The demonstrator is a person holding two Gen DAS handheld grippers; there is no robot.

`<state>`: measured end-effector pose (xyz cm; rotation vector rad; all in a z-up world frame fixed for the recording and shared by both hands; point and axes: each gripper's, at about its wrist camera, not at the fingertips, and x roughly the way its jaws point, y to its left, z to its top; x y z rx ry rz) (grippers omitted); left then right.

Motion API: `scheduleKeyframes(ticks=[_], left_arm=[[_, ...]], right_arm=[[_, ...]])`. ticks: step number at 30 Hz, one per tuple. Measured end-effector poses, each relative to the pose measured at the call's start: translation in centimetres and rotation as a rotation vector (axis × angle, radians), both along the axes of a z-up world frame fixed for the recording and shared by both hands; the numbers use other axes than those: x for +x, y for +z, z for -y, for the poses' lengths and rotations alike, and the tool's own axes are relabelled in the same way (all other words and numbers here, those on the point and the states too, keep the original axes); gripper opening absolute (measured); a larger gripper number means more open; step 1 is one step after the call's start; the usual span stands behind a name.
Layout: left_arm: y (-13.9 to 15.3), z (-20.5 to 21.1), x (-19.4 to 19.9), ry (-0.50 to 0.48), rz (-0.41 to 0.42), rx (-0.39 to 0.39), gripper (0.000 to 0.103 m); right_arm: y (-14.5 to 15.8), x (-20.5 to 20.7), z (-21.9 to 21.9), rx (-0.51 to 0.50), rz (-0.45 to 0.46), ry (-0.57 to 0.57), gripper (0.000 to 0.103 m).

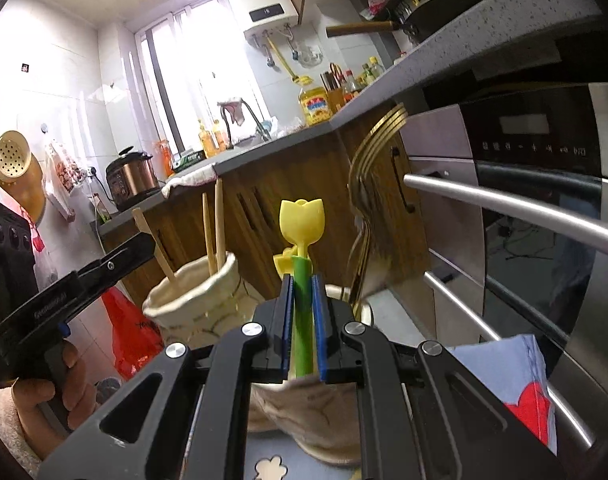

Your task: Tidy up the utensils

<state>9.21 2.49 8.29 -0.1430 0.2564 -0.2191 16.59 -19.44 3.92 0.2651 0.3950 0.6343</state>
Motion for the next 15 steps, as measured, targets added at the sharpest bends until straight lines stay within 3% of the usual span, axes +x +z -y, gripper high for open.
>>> scheduleKeyframes(ticks=[6,9,11,14,15], left_arm=[[0.5,-0.4,-1.3,-0.002,-0.028,-0.008,0.033],[0.6,-0.6,-2.5,0.011,-0.034,-0.006,0.042],[0.3,-0.8,-3.3,0.018,-0.045,-0.001,0.043],[-0.8,-0.6,-5.1,0.039,-0.077,0.034,0.052],[-1.3,-0.4,-5.6,0.046,-0.082,0.052,0.059]], right_arm=[[0.4,-1.8,0.8,-0.019,-0.001,-0.007,0.028],[0.5,-3.6,1.6,-0.062,0.003,-0.02,0.028],[0.4,-4.6,2.0,-0.087,-0.009,-0.023,0.028],[-0.4,-6.1,2.6,-0.167,-0.05,-0.031,0.039],[-0.8,-6.5,2.8,-0.192,-0.059,-0.035,0.043]])
